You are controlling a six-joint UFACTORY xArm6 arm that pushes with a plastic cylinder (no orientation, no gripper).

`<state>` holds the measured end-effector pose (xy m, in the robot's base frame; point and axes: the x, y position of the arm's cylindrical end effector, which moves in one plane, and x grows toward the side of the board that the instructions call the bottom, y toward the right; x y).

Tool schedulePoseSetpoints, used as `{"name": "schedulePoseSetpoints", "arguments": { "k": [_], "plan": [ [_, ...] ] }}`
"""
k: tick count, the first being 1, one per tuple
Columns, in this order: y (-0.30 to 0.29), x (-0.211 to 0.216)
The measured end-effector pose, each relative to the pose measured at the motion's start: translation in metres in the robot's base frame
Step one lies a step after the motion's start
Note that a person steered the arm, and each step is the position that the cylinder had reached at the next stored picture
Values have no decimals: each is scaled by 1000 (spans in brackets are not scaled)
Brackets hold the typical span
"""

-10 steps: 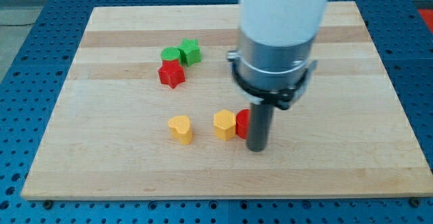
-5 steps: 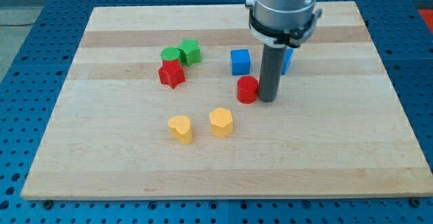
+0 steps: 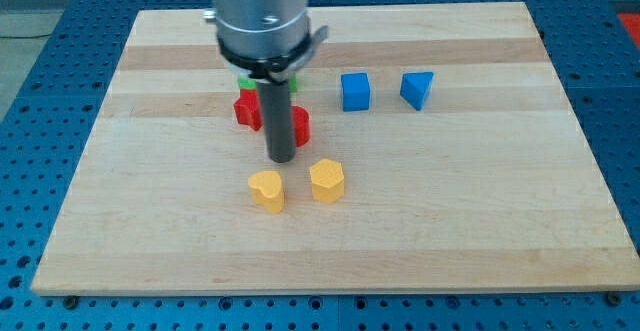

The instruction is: Push the red circle into the green star

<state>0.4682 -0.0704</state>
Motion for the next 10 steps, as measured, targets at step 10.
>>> {"name": "schedulePoseSetpoints", "arguments": {
  "k": [10],
  "plan": [
    [32,-72]
  ]
}}
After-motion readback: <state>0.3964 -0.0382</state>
